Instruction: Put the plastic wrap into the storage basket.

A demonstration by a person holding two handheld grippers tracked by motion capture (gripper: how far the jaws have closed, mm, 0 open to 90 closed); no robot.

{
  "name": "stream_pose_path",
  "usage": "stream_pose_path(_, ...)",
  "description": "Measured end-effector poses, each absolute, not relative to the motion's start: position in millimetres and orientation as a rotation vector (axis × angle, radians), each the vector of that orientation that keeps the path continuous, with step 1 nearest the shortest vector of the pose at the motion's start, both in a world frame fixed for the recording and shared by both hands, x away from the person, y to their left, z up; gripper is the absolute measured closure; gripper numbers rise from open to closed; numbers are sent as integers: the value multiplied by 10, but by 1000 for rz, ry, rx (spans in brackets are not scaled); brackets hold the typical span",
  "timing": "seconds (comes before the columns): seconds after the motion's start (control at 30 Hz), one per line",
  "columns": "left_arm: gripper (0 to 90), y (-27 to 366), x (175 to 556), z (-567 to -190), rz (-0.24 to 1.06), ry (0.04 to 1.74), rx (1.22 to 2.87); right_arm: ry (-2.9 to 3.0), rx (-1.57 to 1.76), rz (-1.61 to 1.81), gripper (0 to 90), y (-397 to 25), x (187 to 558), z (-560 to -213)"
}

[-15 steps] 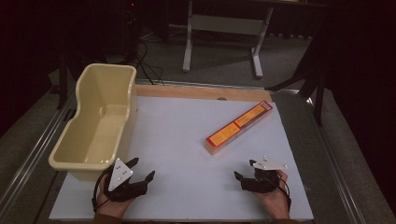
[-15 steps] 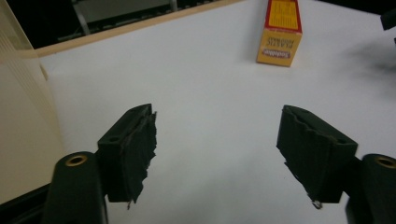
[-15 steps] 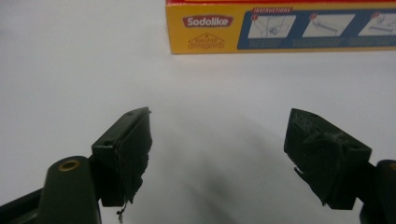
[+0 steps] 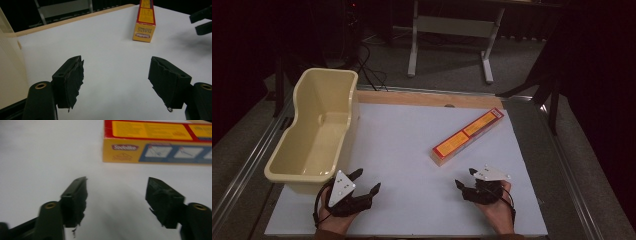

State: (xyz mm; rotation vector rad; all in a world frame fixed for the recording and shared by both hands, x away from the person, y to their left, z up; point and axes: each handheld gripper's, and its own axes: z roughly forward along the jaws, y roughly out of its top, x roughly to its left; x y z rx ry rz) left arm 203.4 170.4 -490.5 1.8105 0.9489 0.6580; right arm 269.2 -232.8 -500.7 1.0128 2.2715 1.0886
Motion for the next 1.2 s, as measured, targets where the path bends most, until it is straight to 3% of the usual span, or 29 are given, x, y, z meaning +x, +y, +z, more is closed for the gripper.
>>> stream_pose_path(0.37,266,1657,2051,-4927,630,933,1845,2296,891,1143,632,-1915,3029,-4883)
stream_pose_path(0.53,266,1665,2053,-4924,629,935,1840,2301,869,1166,878,-1715,3242,-4857)
stream_pose_path(0.9,268,1654,2056,-4922,625,921,1846,2366,838,1007,899,-1194,3749,-4809)
stream_pose_path(1.2,267,1647,2058,-4922,618,913,1848,2430,973,872,898,-1129,4028,-4929)
